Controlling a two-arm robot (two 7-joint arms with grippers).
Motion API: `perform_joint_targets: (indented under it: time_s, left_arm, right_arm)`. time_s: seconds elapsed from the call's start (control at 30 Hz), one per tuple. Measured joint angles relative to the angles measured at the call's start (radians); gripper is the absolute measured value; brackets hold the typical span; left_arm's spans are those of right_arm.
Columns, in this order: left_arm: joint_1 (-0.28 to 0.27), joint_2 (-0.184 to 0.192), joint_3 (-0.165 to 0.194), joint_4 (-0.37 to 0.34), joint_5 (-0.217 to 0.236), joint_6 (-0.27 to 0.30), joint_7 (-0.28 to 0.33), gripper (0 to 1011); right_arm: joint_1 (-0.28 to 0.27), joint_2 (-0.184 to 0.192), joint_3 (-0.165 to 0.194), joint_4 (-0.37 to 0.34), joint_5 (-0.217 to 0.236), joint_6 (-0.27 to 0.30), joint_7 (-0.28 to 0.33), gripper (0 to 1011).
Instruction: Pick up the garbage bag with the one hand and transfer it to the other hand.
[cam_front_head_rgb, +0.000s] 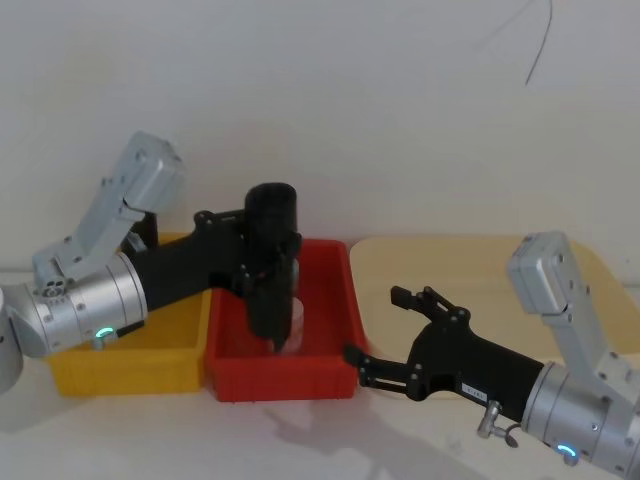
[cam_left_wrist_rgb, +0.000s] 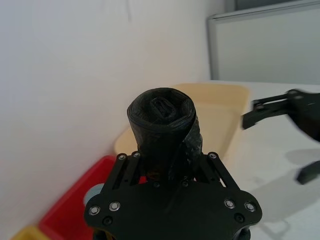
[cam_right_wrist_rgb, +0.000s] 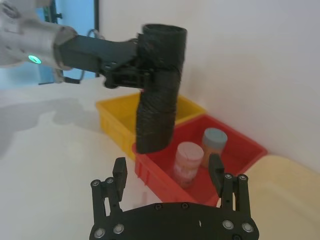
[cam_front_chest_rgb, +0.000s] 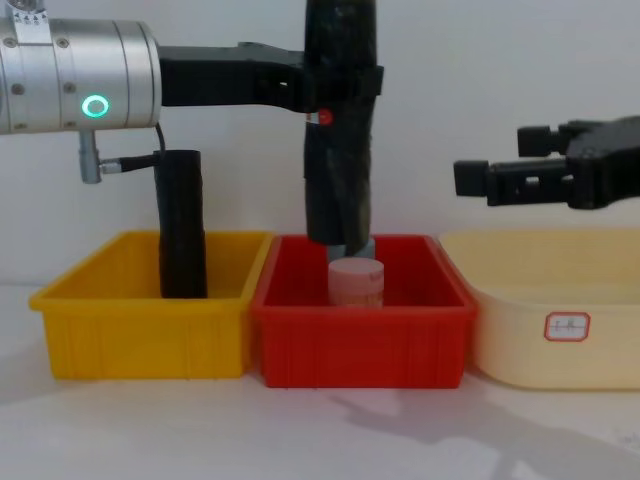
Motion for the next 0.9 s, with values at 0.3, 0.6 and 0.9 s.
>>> perform_joint_targets:
  time_s: [0.3, 0.6, 0.9]
  left_arm:
    - [-0.005, 0.003, 0.019, -0.008, -0.038, -0.005, -0.062, 381]
    - [-0.011, 0.002, 0.027, -0.013, -0.057, -0.012, -0.079, 381]
    - [-0.023, -0.008, 0.039, -0.008, -0.065, -0.016, -0.078, 381]
  right_arm:
    - [-0.021, -0.003, 0.004, 0.036, 0.014, 0.007, -0.029, 1000]
    - [-0.048, -0.001, 0.006, 0.064, 0.029, 0.006, -0.046, 1000]
    - [-0.057, -0.004, 0.003, 0.073, 0.047, -0.004, -0.049, 1000]
